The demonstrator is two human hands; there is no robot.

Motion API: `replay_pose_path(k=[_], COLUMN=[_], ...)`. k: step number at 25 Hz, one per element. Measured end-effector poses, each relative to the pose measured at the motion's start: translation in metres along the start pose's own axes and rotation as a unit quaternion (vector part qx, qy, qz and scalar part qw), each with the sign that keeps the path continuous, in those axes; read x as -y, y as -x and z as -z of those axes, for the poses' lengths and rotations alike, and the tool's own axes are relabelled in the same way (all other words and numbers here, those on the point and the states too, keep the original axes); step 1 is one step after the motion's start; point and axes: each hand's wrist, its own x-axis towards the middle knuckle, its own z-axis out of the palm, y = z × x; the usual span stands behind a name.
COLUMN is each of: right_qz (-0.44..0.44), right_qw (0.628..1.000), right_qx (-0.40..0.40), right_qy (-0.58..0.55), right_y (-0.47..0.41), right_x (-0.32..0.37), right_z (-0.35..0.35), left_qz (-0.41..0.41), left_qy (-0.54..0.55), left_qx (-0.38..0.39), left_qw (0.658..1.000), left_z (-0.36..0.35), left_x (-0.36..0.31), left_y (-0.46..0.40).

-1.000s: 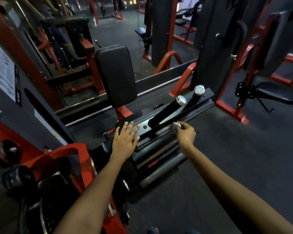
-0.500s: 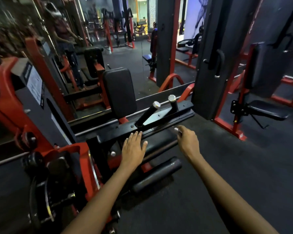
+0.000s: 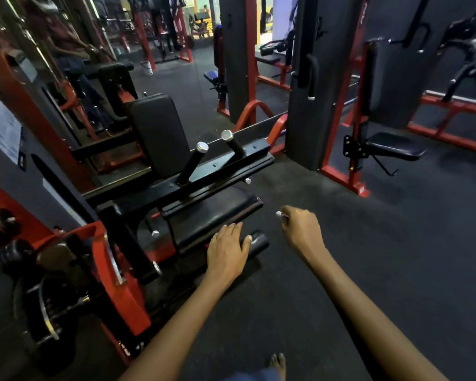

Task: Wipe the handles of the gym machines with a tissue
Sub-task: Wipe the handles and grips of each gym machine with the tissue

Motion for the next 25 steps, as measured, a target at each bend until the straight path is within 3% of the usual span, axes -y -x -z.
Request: replay_pose_path(k=[5, 11, 15, 25], right_qz=[0.027, 0.051, 0.029, 0.03], right_qw=[0.999, 0.998, 0.993, 0.957], right_qx=[0.025, 0.045, 0.071, 0.138], right_qy=[-0.003, -0.015, -0.085, -0.253], right_y=[-0.027, -0.118, -0.167, -0.325], right_x=[-0.048, -0.095, -0.107, -0.118], right_z=[-0.023, -0.035, -0.054, -0.1], left_qz=[0.008, 0.055, 0.108, 0.256], left_qy=[-0.02, -0.005, -0.007, -0.017], left_qx=[0.026, 0.029, 0.03, -0.126], left_qw=[0.999, 0.998, 0.994, 0.958], left_z=[-0.041, -0.073, -0.08, -0.083], left_x=[-0.023, -0.044, -0.035, 0.02], left_y=[-0.039, -0.122, -0.153, -0.282])
